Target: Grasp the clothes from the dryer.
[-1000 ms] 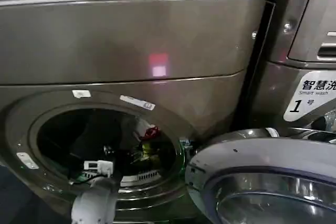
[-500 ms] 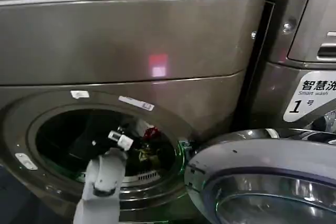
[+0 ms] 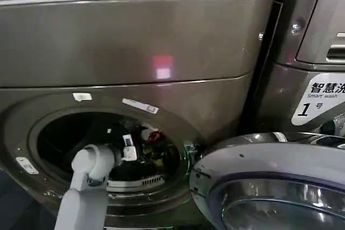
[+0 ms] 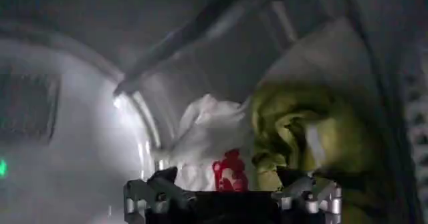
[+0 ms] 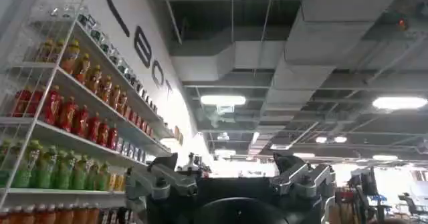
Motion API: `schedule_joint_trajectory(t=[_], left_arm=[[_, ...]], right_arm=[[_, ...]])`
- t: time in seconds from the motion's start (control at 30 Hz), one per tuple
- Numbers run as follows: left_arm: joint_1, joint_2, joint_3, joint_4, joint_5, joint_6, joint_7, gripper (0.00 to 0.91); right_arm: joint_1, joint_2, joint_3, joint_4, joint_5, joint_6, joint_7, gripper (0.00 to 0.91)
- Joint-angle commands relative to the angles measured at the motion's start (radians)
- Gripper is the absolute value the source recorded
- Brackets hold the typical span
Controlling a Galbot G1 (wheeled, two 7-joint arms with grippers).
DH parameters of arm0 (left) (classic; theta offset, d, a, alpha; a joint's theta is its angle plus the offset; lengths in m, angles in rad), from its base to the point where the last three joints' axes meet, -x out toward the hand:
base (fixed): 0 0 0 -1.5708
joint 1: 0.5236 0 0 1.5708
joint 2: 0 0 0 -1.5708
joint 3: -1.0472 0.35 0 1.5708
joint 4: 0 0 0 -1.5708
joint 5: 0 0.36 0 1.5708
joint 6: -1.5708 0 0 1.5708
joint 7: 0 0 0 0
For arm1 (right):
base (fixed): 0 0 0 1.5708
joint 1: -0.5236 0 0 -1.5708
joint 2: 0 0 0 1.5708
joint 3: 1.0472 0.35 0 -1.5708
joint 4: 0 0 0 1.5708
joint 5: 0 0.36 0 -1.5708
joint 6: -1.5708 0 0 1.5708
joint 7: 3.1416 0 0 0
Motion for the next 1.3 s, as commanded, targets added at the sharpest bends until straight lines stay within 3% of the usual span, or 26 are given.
schedule_joint_trajectory(t=[0.03,0.4,0.5,0.57,0.8,1.3], left_arm=[[-0.051,0.044,0.018,0.078,0.082,-0.462,0.139,0.907],[-0.077,0.061,0.035,0.15,-0.027,-0.405,0.139,0.907],[-0.097,0.05,0.031,0.21,-0.049,-0.361,0.138,0.907],[-0.116,0.039,0.031,0.265,-0.079,-0.267,0.137,0.907],[-0.128,0.029,0.044,0.35,-0.098,-0.192,0.137,0.907],[-0.158,0.021,0.054,0.554,-0.144,-0.151,0.122,0.907]], right_arm=[[0.0,0.001,-0.002,-0.006,-0.002,0.003,-0.002,0.907],[0.005,0.006,-0.02,-0.019,-0.034,0.014,-0.005,0.907],[0.009,0.01,-0.027,-0.014,-0.037,0.015,-0.006,0.907],[0.011,0.009,-0.03,-0.014,-0.041,0.015,-0.006,0.907],[0.016,0.012,-0.042,-0.01,-0.064,0.02,-0.008,0.907],[0.035,0.013,-0.092,-0.005,-0.09,0.029,-0.011,0.907]])
